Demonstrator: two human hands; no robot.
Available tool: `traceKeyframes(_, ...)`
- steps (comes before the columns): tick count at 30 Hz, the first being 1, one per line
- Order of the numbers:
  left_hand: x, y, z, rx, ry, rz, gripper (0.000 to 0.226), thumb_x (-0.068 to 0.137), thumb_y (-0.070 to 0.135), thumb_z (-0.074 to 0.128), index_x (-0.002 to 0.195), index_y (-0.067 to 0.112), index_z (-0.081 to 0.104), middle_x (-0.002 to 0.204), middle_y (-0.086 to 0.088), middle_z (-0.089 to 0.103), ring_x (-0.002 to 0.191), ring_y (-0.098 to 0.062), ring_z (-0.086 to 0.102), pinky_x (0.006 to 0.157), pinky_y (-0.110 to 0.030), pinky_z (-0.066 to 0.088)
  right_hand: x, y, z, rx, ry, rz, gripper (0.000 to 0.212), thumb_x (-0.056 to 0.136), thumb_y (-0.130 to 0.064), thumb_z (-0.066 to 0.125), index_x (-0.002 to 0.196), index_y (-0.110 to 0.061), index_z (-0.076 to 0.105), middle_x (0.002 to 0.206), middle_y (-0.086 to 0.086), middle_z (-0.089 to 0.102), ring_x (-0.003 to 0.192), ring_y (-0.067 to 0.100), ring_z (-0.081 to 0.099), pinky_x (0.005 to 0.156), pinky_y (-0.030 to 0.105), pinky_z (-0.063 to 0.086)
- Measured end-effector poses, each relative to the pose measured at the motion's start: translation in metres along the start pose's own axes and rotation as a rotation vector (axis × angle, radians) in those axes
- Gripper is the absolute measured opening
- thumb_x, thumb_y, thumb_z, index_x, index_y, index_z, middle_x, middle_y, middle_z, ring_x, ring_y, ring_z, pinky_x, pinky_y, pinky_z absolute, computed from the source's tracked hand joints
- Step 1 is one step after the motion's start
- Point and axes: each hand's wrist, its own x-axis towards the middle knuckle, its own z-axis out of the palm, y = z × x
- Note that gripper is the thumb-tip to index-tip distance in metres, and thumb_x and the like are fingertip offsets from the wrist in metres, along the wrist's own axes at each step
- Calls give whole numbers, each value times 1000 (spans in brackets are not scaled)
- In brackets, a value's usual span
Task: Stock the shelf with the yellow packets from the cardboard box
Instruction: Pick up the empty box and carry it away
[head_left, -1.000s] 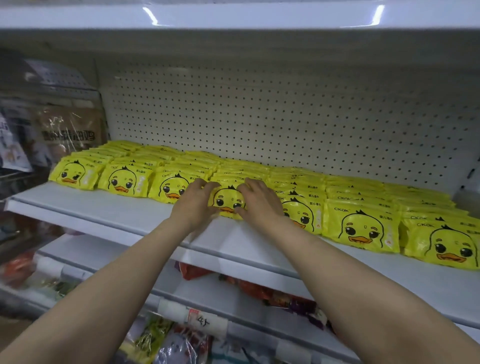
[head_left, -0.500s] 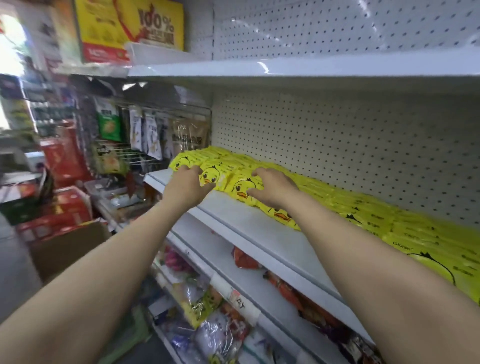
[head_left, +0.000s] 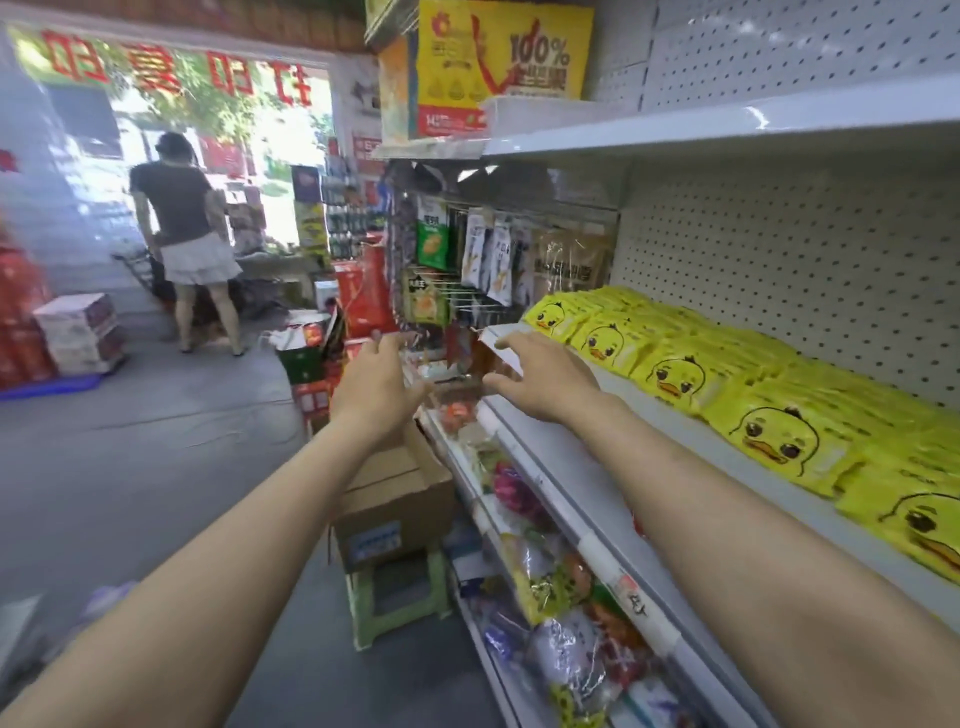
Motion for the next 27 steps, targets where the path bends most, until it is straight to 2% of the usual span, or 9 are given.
traceKeyframes(5, 37, -53, 1, 39, 41, -60, 54, 85, 45, 65, 127, 18, 47, 120, -10, 56, 104, -30, 57, 81, -40, 49, 59, -30, 36, -10, -30, -66, 54, 92, -54, 55, 137, -25, 45, 132, 2, 52, 119, 24, 51, 90, 42, 50)
traceKeyframes(10, 101, -108, 12, 64, 63, -90, 54, 85, 52, 61, 126, 21, 45, 121, -7, 55, 104, -28, 57, 82, -42, 53, 141, -53, 74, -3, -36, -73, 53, 90, -55, 56, 134, -26, 49, 130, 1, 54, 118, 24, 54, 87, 41, 52)
traceKeyframes(14, 157, -155, 26, 93, 40, -108, 53, 84, 55, 58, 124, 21, 46, 119, -7, 56, 102, -28, 58, 80, -43, 54, 208, -67, 108, -7, -27, -74, 54, 91, -55, 55, 135, -26, 48, 134, 0, 53, 120, 22, 53, 86, 36, 49)
traceKeyframes(23, 259, -260, 88, 119, -10, -194, 59, 85, 52, 63, 128, 16, 47, 121, -9, 55, 107, -27, 57, 85, -43, 53, 338, -68, 210, -11, -154, -49, 59, 90, -58, 53, 140, -30, 42, 139, -1, 49, 121, 22, 52, 81, 38, 53)
traceKeyframes(27, 301, -305, 131, 128, -45, -251, 55, 85, 50, 64, 124, 15, 48, 119, -9, 57, 105, -28, 58, 83, -43, 54, 396, -53, 266, 5, -226, -49, 58, 94, -53, 52, 144, -25, 40, 146, 1, 44, 130, 24, 46, 90, 37, 48)
